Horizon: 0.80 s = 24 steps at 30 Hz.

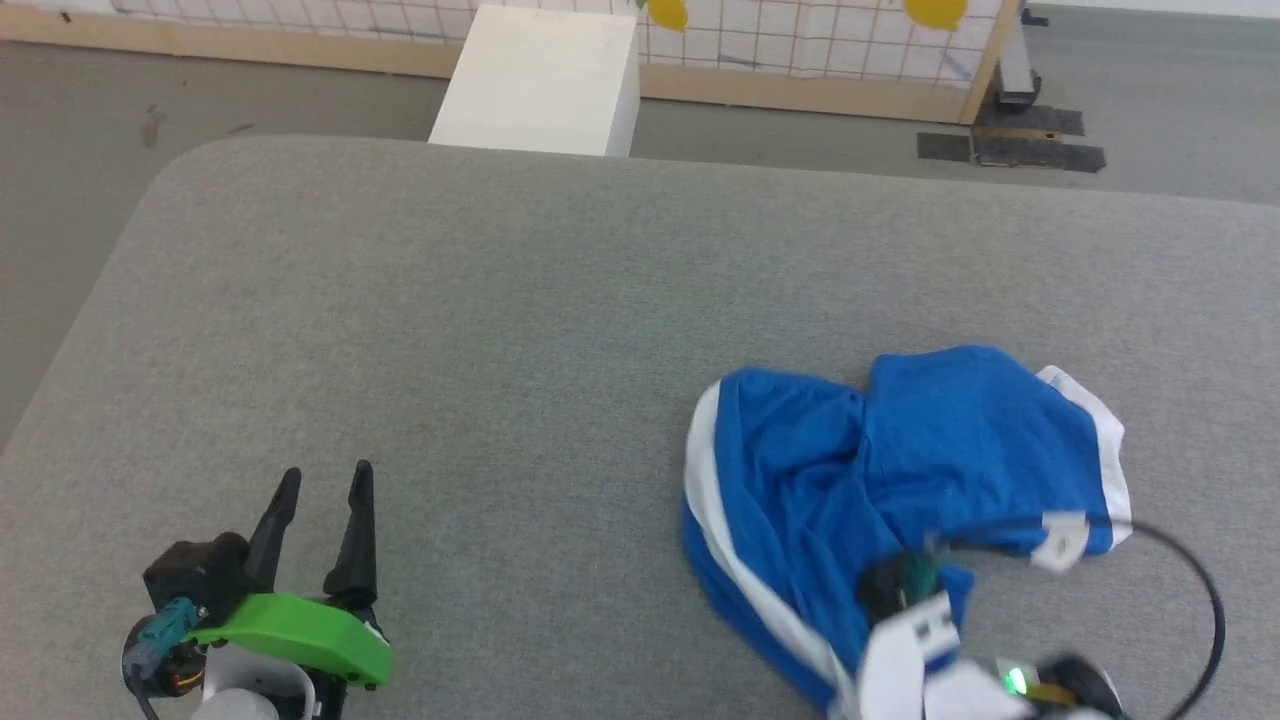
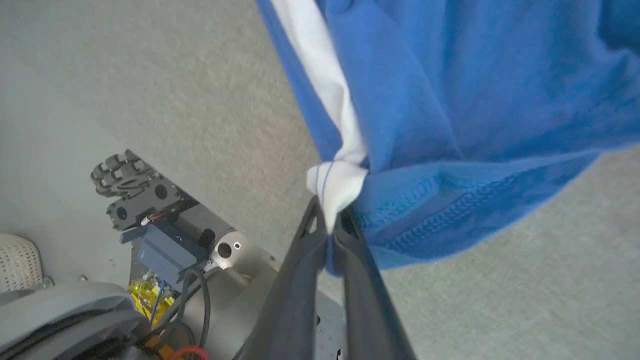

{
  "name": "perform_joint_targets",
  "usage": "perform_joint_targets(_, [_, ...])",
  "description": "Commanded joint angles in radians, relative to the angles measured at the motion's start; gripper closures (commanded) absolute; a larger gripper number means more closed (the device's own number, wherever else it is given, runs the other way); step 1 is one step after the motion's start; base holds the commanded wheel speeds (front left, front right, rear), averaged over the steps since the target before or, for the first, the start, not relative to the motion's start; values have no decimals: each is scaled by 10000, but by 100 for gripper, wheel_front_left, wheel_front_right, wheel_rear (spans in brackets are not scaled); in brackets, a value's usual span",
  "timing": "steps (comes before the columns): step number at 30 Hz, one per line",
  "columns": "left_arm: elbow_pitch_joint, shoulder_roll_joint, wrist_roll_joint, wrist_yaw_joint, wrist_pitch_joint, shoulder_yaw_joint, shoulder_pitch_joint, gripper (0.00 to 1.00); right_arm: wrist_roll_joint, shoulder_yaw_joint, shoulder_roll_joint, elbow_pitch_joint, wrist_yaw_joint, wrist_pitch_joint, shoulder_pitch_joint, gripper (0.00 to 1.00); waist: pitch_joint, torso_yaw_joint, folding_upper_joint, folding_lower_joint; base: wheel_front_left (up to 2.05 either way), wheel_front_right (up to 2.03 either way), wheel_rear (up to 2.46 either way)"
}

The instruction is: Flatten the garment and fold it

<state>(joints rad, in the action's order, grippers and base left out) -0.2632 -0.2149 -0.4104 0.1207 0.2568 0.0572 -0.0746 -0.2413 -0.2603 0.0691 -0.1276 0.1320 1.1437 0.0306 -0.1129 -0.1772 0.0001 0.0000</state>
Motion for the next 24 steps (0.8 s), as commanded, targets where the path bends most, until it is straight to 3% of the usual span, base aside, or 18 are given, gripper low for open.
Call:
perform_joint_targets(1, [43, -18, 55, -56, -13, 47, 105, 0, 140, 37, 75, -250, -13, 397, 500, 100, 102, 95, -1, 0, 0, 0, 0])
perform_joint_targets(5, [85, -11, 33, -124, -65, 79, 173, 0, 168, 201, -37, -552, -13, 937, 1594, 100, 184, 223, -1, 0, 0, 0, 0])
perform_joint_targets(6, [95, -9, 23, -133, -76, 85, 185, 0, 153, 261, -68, -570, -13, 842, 1684, 55, 188, 252, -1, 0, 0, 0, 0])
perform_joint_targets(7, [106, -3, 16, -144, -92, 98, 200, 0, 107, 342, -101, -574, -13, 712, 1740, 0, 207, 283, -1, 0, 0, 0, 0])
perform_joint_targets(10, [150, -16, -2, -217, -145, 100, 310, 0, -387, 761, -172, -797, -13, -85, 1640, 0, 324, 441, -1, 0, 0, 0, 0])
perform_joint_targets(16, [253, -54, -17, -343, -236, 119, 430, 0, -2485, 2884, -185, -1230, -13, -3334, 1011, 0, 622, 767, -1, 0, 0, 0, 0])
perform_joint_targets(20, [379, -12, -28, -431, -294, 173, 531, 0, -2854, 4506, -187, -690, -13, -5245, 776, 0, 772, 989, -1, 0, 0, 0, 0])
perform_joint_targets(24, [513, 49, -146, -406, -436, 268, 467, 0, -3030, 5414, -187, 126, -13, -6553, 655, 0, 759, 1232, -1, 0, 0, 0, 0])
